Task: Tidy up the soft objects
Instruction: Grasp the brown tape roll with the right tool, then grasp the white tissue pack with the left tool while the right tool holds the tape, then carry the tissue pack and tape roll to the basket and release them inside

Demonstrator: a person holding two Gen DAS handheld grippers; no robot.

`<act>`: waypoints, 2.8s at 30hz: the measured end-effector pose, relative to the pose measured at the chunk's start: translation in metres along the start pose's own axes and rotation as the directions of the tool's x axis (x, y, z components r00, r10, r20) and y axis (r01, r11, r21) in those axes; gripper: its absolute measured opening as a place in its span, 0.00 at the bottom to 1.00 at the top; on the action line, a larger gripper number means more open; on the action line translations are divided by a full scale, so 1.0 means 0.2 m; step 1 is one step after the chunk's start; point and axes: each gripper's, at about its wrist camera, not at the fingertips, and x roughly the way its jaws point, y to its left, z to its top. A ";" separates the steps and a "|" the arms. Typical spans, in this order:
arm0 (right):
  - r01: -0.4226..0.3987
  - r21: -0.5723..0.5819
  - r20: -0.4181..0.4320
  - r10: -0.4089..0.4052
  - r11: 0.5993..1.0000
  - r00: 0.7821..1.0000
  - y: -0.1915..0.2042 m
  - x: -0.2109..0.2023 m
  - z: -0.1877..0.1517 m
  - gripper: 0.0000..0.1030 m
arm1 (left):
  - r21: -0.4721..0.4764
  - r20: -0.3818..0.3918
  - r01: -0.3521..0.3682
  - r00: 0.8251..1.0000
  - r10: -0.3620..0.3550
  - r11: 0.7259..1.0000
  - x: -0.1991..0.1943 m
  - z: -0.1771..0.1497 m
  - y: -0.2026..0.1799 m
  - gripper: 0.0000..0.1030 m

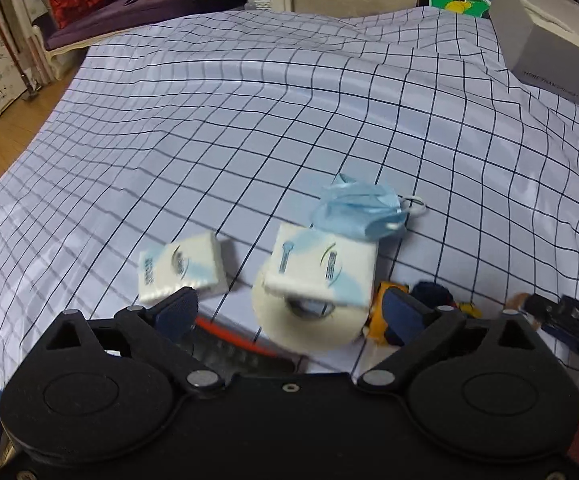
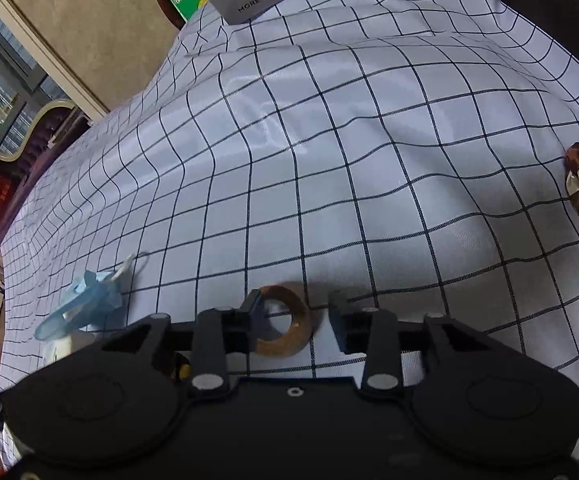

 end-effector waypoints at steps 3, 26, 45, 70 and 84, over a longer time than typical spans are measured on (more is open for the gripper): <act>-0.009 0.007 0.000 0.009 1.000 1.000 -0.01 0.00 0.00 0.39 | 0.021 -0.009 0.005 1.000 -0.004 1.000 0.06 0.03 -0.03 0.93; 0.043 -0.202 -0.003 -0.045 0.978 0.999 0.15 0.02 -0.06 0.66 | 0.005 -0.119 0.027 0.993 -0.026 1.000 0.35 0.03 -0.04 0.83; 0.014 -0.116 0.059 -0.007 0.993 0.998 0.09 -0.03 -0.02 0.41 | -0.010 -0.114 0.085 0.990 -0.085 0.996 0.21 0.07 0.01 0.70; 0.053 -0.189 0.071 -0.040 0.981 0.997 0.17 -0.01 -0.07 0.41 | -0.218 -0.056 -0.004 0.998 -0.008 0.976 -0.34 -0.32 0.55 0.70; 0.077 -0.242 0.220 -0.023 0.967 0.975 0.25 -0.11 -0.17 0.41 | -0.428 -0.177 -0.308 0.950 0.256 0.850 -0.44 -1.02 1.10 0.70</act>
